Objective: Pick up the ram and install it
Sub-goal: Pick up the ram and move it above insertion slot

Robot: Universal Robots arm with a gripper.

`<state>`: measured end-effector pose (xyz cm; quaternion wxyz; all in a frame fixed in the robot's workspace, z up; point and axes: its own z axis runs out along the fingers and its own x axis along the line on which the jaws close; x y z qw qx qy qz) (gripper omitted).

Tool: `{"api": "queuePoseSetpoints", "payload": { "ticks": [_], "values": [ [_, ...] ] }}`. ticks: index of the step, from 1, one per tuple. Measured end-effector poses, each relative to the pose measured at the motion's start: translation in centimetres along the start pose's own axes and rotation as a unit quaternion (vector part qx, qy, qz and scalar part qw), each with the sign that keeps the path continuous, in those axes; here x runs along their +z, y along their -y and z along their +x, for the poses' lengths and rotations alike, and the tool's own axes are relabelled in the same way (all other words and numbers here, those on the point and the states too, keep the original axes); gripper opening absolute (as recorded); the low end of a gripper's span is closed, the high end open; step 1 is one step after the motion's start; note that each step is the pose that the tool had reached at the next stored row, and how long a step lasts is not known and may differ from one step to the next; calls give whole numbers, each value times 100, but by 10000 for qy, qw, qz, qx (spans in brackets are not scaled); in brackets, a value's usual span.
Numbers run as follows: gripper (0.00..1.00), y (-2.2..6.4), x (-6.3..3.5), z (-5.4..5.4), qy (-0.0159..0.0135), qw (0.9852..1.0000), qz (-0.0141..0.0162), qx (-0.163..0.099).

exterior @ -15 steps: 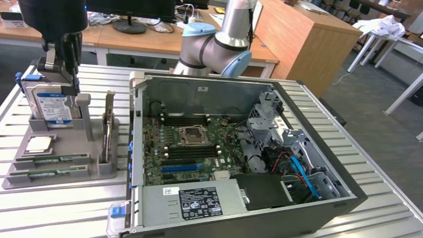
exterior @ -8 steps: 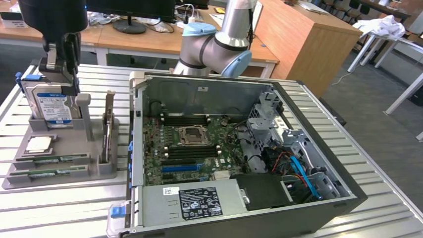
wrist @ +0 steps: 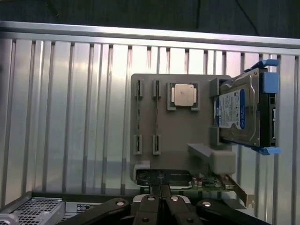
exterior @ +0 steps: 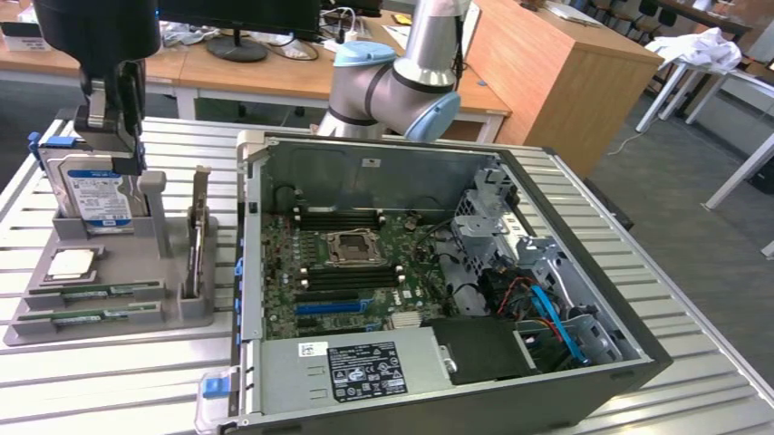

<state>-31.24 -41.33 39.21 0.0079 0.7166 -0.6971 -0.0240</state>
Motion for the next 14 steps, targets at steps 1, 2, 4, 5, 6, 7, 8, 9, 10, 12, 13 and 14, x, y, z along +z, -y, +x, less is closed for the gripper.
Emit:
{"api": "queuePoseSetpoints", "payload": {
  "ticks": [1,2,4,5,6,7,8,9,10,12,13,14],
  "values": [
    [10,0,0,0,-1,10000,0,-21],
    [10,0,0,0,-2,10000,-1,-42],
    [10,0,0,0,-4,10000,-2,-86],
    [10,0,0,0,-5,9999,-2,-107],
    [10,0,0,0,-5,9999,-3,-127],
    [10,0,0,0,-7,9999,-3,-148],
    [10,0,0,0,-8,9999,-4,-169],
    [10,0,0,0,-8,9998,-4,-189],
    [10,0,0,0,-9,9998,-5,-210],
    [10,0,0,0,-11,9997,-6,-252],
    [10,0,0,0,-12,9996,-6,-272],
    [10,0,0,0,-13,9996,-7,-294]
  ]
}}
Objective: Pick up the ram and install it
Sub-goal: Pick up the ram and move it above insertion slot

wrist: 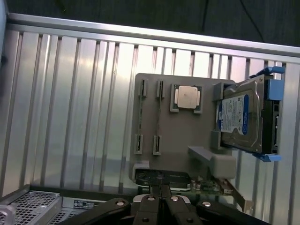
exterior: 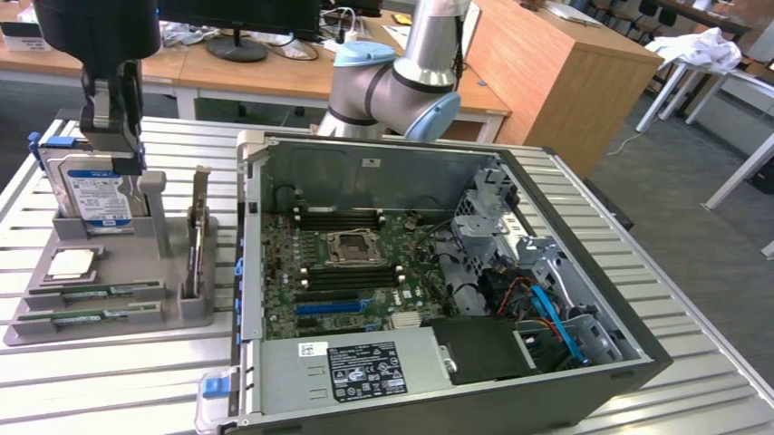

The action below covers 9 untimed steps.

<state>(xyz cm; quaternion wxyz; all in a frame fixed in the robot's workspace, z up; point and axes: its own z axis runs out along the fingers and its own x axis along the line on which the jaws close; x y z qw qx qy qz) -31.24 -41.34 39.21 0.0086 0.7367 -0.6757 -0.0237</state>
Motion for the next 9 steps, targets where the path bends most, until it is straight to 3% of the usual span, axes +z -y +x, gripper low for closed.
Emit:
{"api": "queuePoseSetpoints", "payload": {
  "ticks": [9],
  "values": [
    [10,0,0,0,-8,9998,-4,-180]
  ]
}}
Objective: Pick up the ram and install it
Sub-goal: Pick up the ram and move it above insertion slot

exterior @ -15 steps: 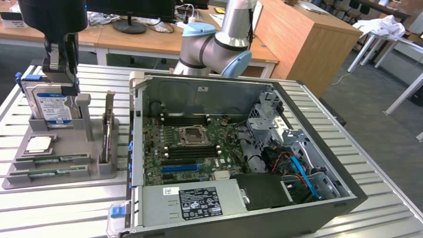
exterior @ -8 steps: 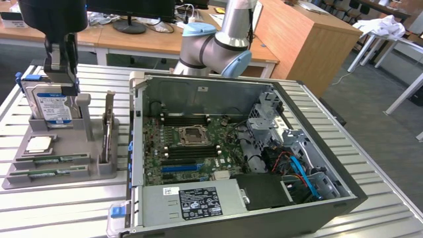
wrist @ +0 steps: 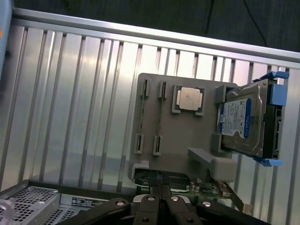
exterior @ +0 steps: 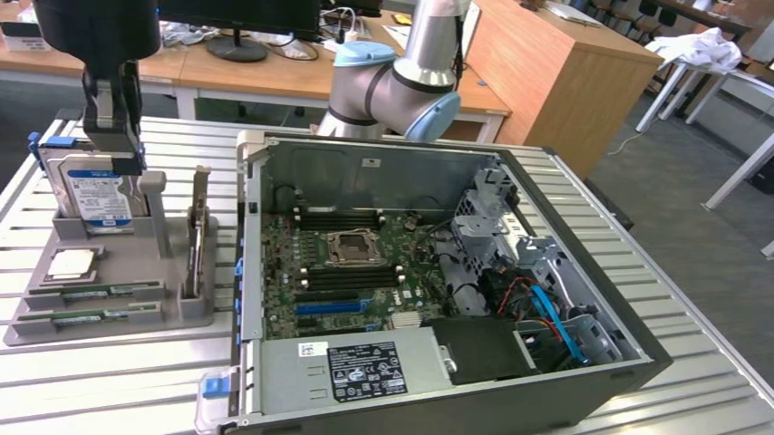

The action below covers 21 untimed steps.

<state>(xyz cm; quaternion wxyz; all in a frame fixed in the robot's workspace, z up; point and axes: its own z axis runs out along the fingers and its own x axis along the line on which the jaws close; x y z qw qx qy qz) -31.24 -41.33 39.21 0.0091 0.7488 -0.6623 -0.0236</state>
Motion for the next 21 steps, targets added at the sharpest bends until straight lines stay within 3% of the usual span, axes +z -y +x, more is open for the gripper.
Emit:
{"api": "queuePoseSetpoints", "payload": {
  "ticks": [7,9,11,12,17,21],
  "values": [
    [11,0,1,1,0,10000,0,1],
    [23,0,0,3,0,10000,0,0],
    [23,0,0,3,0,10000,0,0],
    [30,0,0,3,0,10000,0,0],
    [30,-15,2,3,-3,10000,0,4],
    [30,-21,17,2,-6,9998,2,177]
  ]
}}
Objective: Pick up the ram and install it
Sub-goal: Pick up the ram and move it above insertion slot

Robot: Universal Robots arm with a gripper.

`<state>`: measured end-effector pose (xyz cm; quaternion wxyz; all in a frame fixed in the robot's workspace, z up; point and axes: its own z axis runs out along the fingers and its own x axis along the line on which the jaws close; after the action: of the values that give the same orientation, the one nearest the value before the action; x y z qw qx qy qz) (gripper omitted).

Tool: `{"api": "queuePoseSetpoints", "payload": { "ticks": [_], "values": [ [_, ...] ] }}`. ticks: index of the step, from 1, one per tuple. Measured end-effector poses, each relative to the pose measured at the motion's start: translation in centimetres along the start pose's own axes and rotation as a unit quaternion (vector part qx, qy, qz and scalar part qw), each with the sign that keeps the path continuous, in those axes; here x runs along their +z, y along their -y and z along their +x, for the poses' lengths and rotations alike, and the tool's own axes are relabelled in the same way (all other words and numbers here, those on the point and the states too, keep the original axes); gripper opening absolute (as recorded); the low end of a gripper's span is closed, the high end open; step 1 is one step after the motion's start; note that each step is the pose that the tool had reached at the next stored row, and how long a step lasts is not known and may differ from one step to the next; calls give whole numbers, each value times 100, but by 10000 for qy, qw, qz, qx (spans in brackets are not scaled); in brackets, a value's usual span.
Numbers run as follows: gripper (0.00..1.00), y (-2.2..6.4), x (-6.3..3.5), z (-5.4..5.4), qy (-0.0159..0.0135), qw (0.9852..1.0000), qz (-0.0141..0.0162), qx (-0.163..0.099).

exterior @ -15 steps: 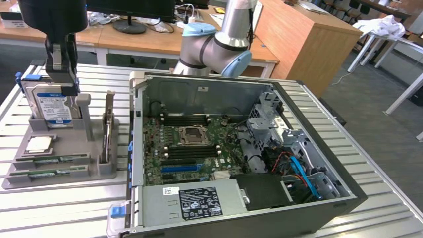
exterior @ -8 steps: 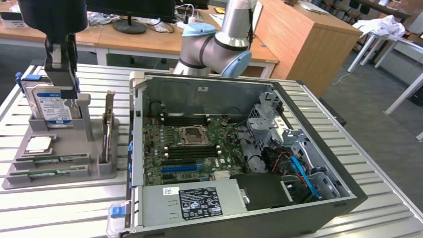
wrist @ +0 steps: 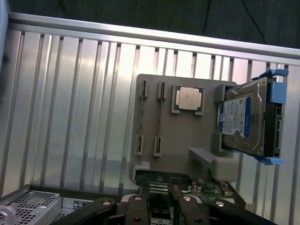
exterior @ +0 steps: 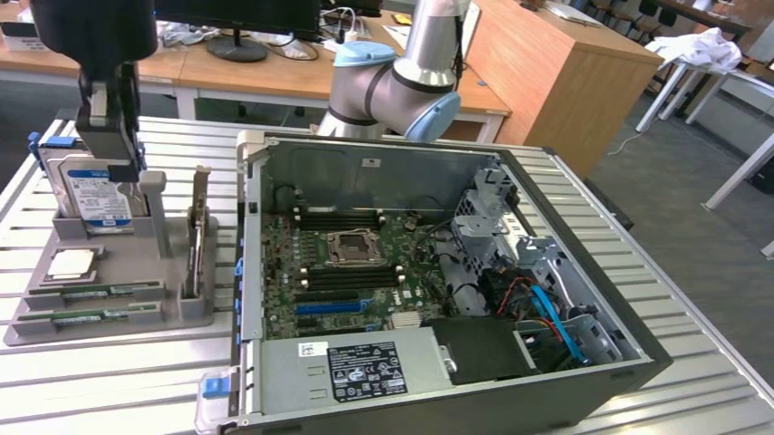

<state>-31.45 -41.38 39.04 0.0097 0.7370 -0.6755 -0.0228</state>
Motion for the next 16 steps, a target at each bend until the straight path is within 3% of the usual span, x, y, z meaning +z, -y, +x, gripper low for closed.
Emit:
{"api": "queuePoseSetpoints", "payload": {
  "ticks": [7,16],
  "values": [
    [30,-82,57,1,3,10000,2,68],
    [30,-107,88,7,2,10000,0,67]
  ]
}}
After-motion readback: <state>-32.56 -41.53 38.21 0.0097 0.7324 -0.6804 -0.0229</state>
